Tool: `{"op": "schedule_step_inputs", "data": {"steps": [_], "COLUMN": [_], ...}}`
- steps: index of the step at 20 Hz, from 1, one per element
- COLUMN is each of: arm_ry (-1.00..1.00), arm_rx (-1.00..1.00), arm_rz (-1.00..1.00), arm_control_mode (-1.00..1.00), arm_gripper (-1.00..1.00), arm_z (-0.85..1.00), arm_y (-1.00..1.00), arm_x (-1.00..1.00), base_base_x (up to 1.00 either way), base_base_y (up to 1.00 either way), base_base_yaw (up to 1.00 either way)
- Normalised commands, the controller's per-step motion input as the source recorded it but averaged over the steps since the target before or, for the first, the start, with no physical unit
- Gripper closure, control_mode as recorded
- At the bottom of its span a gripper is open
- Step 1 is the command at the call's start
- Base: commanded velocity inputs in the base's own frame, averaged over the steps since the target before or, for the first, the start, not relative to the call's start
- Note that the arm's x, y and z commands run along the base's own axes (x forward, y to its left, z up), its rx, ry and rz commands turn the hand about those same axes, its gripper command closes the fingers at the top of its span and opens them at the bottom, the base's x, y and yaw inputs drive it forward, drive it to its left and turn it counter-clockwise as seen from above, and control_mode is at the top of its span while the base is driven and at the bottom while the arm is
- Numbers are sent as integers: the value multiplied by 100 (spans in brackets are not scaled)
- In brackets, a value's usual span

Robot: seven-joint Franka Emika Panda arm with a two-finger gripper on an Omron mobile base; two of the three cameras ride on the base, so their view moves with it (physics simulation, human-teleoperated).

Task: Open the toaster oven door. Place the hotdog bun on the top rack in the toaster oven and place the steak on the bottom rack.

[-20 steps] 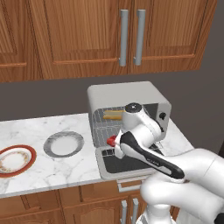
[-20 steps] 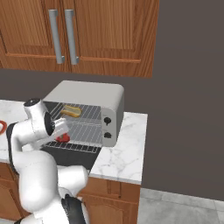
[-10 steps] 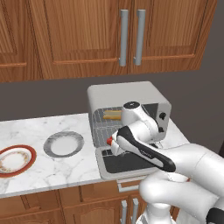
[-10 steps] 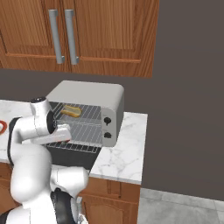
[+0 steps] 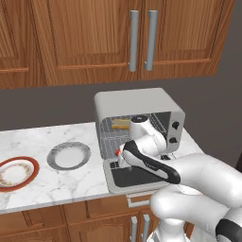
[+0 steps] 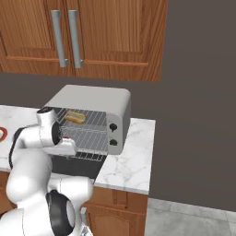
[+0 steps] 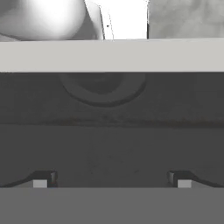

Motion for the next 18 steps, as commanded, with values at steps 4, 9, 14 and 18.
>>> {"op": "schedule_step_inputs", "data": {"steps": [4,9,14,18], "arm_ry": [0,-4,-11,-17], "arm_rx": [2,1,0,0], "arm_rz": [-18,-3,0,0], "arm_control_mode": [-100,-100,-100,-100], "arm_gripper": [-100,-100,-100,-100], "arm_z": [-32,-18,-6,0], "arm_y": [0,0,0,0], "arm_x": [32,47,42,46], "base_base_x": [0,0,0,0], "base_base_y": [0,0,0,0], "base_base_yaw": [0,0,0,0]}}
